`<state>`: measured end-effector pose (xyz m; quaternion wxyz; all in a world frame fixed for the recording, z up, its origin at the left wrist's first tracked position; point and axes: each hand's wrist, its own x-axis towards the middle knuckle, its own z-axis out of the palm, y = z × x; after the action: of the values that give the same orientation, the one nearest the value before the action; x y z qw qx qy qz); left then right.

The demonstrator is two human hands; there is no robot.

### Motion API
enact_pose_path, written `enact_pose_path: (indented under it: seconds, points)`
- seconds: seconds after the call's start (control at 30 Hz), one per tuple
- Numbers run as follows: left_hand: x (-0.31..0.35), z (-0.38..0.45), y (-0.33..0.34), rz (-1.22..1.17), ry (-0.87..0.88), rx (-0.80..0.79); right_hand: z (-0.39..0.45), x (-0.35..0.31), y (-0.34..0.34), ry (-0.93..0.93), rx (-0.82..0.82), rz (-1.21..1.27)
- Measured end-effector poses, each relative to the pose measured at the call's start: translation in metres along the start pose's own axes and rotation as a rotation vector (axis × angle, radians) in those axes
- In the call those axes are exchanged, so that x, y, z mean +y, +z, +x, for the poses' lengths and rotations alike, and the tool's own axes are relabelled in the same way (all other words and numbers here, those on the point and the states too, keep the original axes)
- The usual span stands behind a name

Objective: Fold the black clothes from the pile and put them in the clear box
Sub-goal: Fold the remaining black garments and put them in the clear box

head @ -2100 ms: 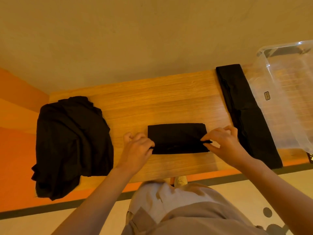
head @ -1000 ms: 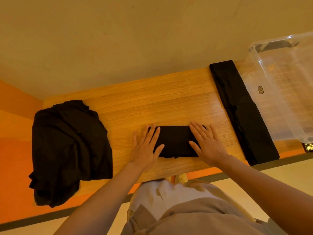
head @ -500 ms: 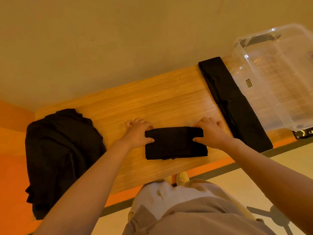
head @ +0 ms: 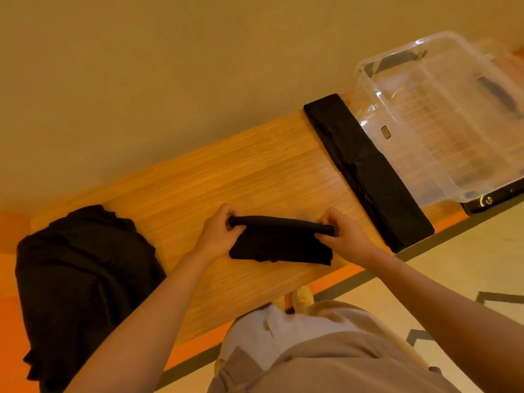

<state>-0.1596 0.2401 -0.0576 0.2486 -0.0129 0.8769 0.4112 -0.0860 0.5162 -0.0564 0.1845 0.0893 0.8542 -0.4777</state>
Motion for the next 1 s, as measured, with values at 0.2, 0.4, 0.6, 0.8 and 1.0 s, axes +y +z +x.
enact_pose_path:
  seconds: [0.2, 0.4, 0.6, 0.8, 1.0]
  points:
    - [0.021, 0.007, 0.02, -0.116, -0.049, 0.019, -0.018, 0.012, 0.002, 0.218, 0.164, 0.227]
    - [0.067, 0.026, 0.037, -0.077, 0.179, 0.005, -0.04, 0.015, -0.008, 0.242, 0.527, 0.322]
    - [0.143, 0.057, 0.067, -0.005, 0.422, -0.089, -0.062, 0.021, -0.033, 0.248, 0.84, 0.445]
    - [0.219, 0.095, 0.115, 0.06, 0.537, -0.242, -0.07, 0.033, -0.062, 0.348, 1.078, 0.824]
    - [0.241, 0.111, 0.164, 0.237, 0.501, -0.09, -0.065, 0.057, -0.069, 0.601, 1.084, 0.71]
